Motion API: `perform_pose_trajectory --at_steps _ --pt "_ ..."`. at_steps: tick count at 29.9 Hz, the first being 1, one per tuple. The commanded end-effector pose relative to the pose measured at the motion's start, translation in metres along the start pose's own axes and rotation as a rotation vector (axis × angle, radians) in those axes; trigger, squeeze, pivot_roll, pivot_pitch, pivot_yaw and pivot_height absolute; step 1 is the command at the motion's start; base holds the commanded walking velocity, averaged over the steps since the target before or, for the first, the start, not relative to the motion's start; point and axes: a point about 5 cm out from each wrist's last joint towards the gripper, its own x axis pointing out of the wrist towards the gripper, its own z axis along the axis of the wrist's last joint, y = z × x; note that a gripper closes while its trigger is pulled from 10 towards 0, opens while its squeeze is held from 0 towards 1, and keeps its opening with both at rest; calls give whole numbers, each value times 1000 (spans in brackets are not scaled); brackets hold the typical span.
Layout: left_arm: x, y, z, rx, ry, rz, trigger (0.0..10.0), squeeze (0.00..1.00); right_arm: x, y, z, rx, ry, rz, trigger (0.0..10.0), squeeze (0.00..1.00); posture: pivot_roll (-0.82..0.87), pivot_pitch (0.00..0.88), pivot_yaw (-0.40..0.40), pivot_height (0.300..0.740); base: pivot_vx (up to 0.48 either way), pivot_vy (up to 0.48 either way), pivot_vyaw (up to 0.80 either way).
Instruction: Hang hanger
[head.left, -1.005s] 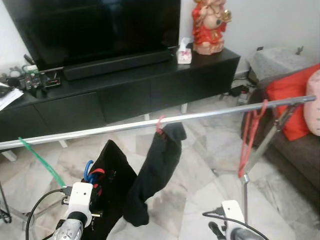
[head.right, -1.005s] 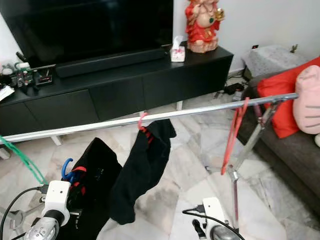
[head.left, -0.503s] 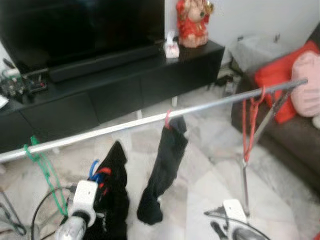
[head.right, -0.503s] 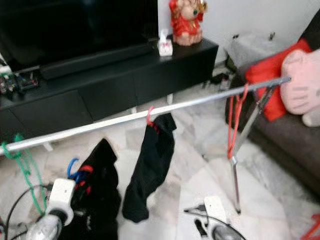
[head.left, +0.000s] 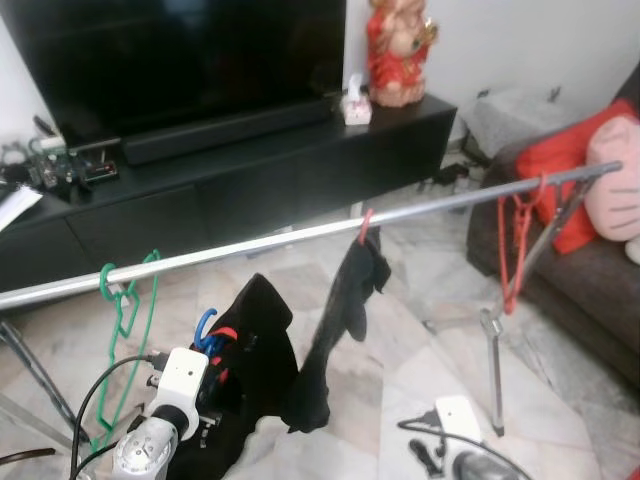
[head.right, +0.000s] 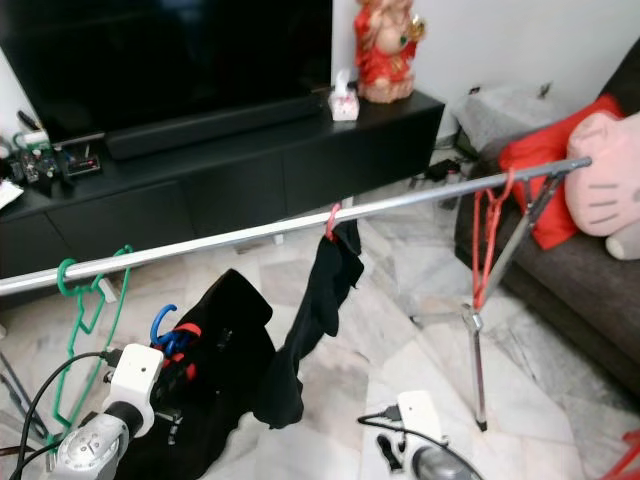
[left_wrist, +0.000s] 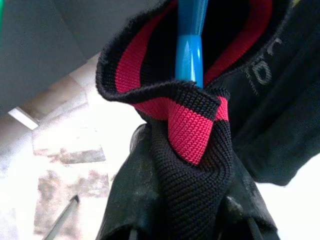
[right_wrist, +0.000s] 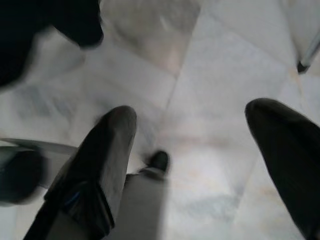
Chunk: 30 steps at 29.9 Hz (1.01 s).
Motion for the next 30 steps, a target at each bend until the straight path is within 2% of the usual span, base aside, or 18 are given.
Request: perform_pose_trajectory --at_steps 1,3,14,16,21,27,30 --pt "8 3 11 37 -10 4 10000 0 0 3 -4 -5 8 4 10000 0 -70 0 50 740 0 0 0" --pt "18 2 20 22 -29 14 10000 0 0 3 -4 -7 9 2 10000 0 -72 0 51 740 0 0 0" --pt "42 -7 37 9 -42 25 10000 0 0 4 -4 -7 10 0 10000 0 -104 0 71 740 0 0 0" --pt "43 -7 37 5 -41 28 10000 0 0 4 -4 -8 10 0 10000 0 -104 0 71 740 0 0 0" --pt "58 0 49 -52 -44 115 10000 0 1 6 -5 0 11 -3 10000 0 -122 0 85 740 0 0 0" --pt "65 8 58 -72 -65 171 10000 0 1 7 -5 13 8 -6 10000 0 -128 0 93 740 0 0 0" --pt "63 12 58 -77 -98 191 10000 0 1 7 -5 21 4 -7 10000 0 -133 0 97 740 0 0 0"
